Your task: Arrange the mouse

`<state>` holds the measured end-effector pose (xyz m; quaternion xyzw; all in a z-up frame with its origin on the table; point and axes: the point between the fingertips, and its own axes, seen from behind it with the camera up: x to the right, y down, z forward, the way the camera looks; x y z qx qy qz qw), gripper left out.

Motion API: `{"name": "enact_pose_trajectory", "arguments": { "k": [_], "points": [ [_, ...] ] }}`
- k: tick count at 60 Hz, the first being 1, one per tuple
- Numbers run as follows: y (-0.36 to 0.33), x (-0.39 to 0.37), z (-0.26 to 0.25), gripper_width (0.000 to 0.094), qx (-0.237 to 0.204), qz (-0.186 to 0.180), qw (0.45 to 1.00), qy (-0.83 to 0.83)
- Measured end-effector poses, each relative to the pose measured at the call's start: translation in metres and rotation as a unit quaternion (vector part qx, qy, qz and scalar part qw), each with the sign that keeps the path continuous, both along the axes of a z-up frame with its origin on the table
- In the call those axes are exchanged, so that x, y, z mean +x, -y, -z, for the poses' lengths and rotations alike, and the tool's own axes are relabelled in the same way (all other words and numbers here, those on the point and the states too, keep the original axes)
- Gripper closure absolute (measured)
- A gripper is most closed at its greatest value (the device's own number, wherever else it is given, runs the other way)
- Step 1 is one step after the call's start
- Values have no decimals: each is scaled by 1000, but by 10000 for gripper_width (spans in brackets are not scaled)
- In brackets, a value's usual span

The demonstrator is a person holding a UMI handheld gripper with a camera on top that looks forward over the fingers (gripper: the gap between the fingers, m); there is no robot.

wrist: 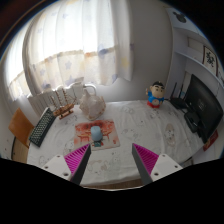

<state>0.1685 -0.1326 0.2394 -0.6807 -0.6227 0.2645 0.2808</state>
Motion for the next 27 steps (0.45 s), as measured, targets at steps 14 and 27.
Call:
{"name": "enact_pose_trajectory", "arguments": {
  "k": [14, 27],
  "points": [
    [-36, 4, 3, 87, 17, 2, 1000, -2],
    [-54, 1, 13, 90, 17, -31, 999, 4]
  ]
}}
